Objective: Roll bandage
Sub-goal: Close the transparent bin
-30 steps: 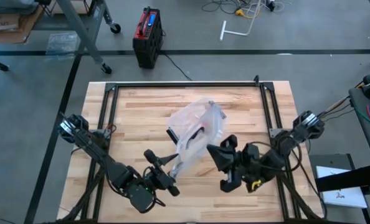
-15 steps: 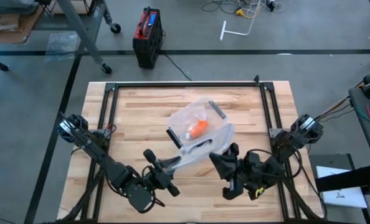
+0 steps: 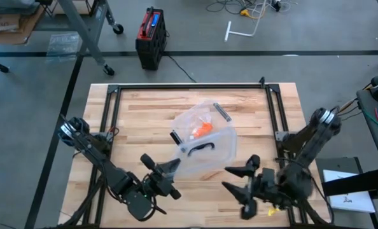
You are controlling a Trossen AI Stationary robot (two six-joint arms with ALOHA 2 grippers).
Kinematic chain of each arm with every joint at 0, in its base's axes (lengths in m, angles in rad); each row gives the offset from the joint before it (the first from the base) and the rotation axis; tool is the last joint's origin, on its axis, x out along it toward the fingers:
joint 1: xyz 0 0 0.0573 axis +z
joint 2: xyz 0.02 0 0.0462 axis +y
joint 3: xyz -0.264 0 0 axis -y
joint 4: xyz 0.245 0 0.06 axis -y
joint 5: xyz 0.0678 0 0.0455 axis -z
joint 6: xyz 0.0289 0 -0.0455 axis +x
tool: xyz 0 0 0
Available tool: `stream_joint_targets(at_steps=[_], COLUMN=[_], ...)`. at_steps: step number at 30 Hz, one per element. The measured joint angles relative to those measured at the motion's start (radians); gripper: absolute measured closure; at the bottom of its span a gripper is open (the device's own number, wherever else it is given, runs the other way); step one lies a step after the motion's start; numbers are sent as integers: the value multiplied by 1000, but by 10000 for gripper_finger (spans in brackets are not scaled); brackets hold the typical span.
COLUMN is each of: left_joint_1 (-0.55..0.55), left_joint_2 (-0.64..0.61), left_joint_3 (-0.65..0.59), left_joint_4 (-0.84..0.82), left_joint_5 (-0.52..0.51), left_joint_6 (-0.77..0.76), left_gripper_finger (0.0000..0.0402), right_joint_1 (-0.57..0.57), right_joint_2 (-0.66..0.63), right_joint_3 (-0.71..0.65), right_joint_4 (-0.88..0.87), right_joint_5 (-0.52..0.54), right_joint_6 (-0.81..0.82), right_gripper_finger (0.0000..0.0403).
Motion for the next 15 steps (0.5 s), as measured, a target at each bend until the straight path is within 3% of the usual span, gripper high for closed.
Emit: stream_joint_targets(at_steps=[4, 7, 10, 15], left_joint_1=[3, 18, 41, 113], left_joint_2=[0, 0, 0, 0], left_joint_3=[14, 14, 3, -18], left_joint_4=[0, -2, -10, -15], left_joint_5=[-4, -32, -38, -32], left_joint_6=[55, 112, 170, 220], left_gripper_finger=[395, 394, 394, 394], right_joint_1=[0, 0, 1, -23], right_joint_2=[-131, -169, -222, -281], right_joint_3=[24, 21, 22, 22], right_joint_4=[-730, -1080, -1263, -1336], right_joint_5=[-134, -173, -174, -176], right_joint_6=[657, 924, 1062, 1059], right_gripper_finger=[119, 104, 98, 100])
